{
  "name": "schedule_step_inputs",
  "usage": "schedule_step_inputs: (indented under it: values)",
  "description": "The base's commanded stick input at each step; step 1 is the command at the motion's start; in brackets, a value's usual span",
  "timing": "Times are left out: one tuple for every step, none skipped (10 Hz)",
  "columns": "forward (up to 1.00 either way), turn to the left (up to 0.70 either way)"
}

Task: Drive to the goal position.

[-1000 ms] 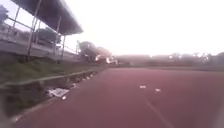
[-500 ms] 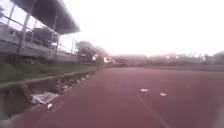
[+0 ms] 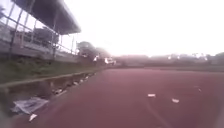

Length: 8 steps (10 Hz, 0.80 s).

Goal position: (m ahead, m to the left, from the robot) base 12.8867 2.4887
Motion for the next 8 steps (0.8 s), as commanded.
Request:
schedule_step_inputs:
  values:
    - [0.70, 0.00]
    - [0.70, 0.00]
    - [0.70, 0.00]
    - [0.70, 0.00]
    - [0.70, 0.00]
    - [0.70, 0.00]
    - [0.70, 0.00]
    - [0.70, 0.00]
